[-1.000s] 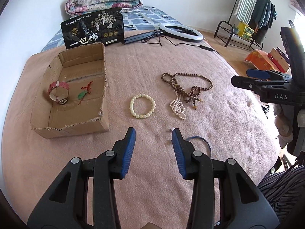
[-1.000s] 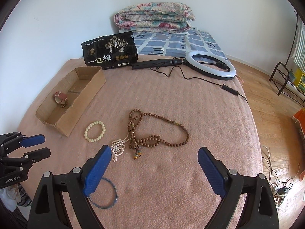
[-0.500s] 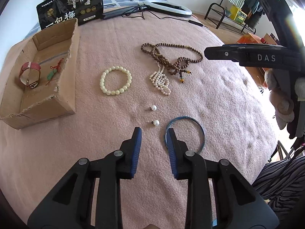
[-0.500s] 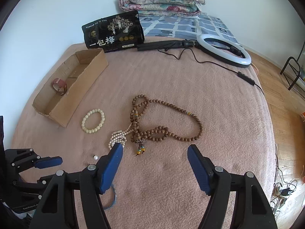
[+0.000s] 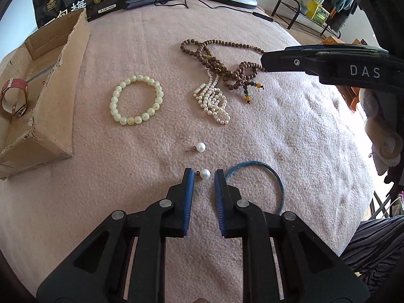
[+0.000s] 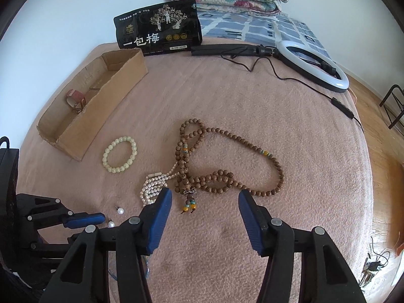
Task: Organize jewelry
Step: 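Grasp a pearl earring with the left tool while the right tool grasps the wooden necklace tassel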
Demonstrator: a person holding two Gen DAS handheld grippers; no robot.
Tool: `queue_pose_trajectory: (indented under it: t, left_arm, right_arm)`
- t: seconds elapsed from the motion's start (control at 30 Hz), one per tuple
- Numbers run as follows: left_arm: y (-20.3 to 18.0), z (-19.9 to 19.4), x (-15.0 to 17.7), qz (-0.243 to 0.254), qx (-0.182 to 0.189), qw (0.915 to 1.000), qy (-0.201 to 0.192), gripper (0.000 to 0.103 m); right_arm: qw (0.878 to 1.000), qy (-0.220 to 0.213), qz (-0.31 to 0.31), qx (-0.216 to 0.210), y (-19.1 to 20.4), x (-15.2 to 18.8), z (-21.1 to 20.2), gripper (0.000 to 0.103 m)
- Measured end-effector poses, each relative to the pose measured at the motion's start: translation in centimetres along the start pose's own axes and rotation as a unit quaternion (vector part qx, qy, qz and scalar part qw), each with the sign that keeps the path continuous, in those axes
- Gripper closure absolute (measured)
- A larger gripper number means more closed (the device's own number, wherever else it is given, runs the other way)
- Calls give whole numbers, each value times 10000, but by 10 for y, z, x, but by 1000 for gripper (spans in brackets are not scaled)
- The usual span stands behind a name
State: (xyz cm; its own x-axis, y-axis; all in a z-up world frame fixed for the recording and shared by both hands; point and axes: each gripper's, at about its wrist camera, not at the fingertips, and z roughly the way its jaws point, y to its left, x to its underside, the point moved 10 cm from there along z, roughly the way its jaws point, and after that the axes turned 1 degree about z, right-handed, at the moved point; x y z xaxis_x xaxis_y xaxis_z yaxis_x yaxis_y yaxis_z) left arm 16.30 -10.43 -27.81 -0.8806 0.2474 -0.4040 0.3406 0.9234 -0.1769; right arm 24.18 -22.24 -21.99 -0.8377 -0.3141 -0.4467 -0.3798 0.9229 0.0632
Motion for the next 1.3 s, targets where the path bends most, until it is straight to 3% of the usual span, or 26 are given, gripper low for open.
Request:
queue_pose_trajectory:
  t: [0.4,0.67,0.93,1.13,1.17,1.3]
  left_arm:
    - [5,14,-3,-34,0,10000,69,90]
    - [6,15,-2,-45,26,10000,48,90]
    - [7,15,-3,-87,54,9999,29,91]
    - [6,15,-2,-102,76,9999,24,91]
    - [6,15,-2,-108,77,9999,23,91]
    - [7,14,-3,-125,89,9999,16,91]
  right_arm:
    - [9994,139,-198,-246,14,-8,27,47]
    - [9986,383,-312,-166,13,-6,55,47]
    - [9981,501,-370,-41,8,-2,67,63]
    - [9981,488,-385,-6,8,-1,69,79]
    - [9981,496,-376,-28,8,-1,69,88]
    - [9984,452,-341,-12,8,-2,68,91]
